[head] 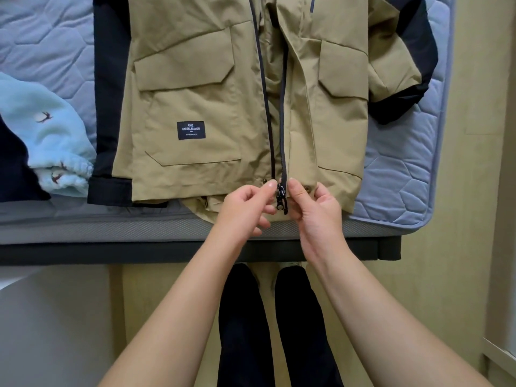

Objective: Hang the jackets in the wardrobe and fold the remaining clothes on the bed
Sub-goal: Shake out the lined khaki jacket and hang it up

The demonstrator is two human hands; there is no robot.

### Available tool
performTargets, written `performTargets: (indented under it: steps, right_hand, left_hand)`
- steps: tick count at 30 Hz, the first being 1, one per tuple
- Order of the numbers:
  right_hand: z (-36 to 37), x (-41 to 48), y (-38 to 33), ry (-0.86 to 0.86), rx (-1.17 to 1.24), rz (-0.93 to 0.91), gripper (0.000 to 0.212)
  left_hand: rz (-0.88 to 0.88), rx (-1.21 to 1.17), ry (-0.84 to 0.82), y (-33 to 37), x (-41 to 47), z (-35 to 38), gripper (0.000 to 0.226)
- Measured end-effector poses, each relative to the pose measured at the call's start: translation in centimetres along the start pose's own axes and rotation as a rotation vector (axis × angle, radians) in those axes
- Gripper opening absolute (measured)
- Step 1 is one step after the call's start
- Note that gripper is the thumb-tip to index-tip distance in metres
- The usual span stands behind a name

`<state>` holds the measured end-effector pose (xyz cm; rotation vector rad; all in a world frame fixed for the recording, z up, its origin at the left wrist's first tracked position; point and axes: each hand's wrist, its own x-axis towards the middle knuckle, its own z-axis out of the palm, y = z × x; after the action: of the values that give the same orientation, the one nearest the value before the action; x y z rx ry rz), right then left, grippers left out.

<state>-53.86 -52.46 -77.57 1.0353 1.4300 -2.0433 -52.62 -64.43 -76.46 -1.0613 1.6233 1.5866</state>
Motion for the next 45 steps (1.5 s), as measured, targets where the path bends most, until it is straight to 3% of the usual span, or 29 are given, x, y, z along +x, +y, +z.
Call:
performTargets:
  steps: [5,12,19,25,32,40,43,45]
  right_hand:
    - [0.1,0.1,-0.2,0.013,-0.109,-0.085,0.008]
    - [-0.7,0.9,-0.3,-0.031,-0.244,-0.137,0.009]
    - [-1.4,1.6,-0.6,-0.119,-0.404,-0.134,0.013]
    - [-1.5,1.4,-1.0,-0.134,-0.349,-0.118,0.010]
    - [-2.0,1.2,-1.4,-0.029,-0.318,-0.126,0.009]
    - [-1.6,0.8,-0.1,0.015,-0.031,0.048,0.007]
    - [-2.1,1.0,-0.4,0.005,-0.013,0.062,0.005]
    - [-2.3,1.1,-0.7,-0.012,-0.008,0.073,0.004]
  left_hand:
    - [0.065,0.022,0.072,-0.5,-0.6,1.4,0.011]
    - [0.205,0.218,0.188,-0.5,0.7,2.5,0.014]
    - [0.099,0.060,0.122,-1.7,1.1,2.3,0.008]
    - [0.178,0.037,0.057,-2.2,0.8,2.3,0.005]
    - [0.207,0.012,-0.046,-1.9,0.1,2.3,0.012]
    - [0.253,0.067,-0.014,-2.9,-0.1,1.4,0.013]
    - [0.138,-0.085,-0.132,-3.7,0.6,1.1,0.018]
    - [-0.041,-0.199,-0.075,-4.4,2.0,0.8,0.021]
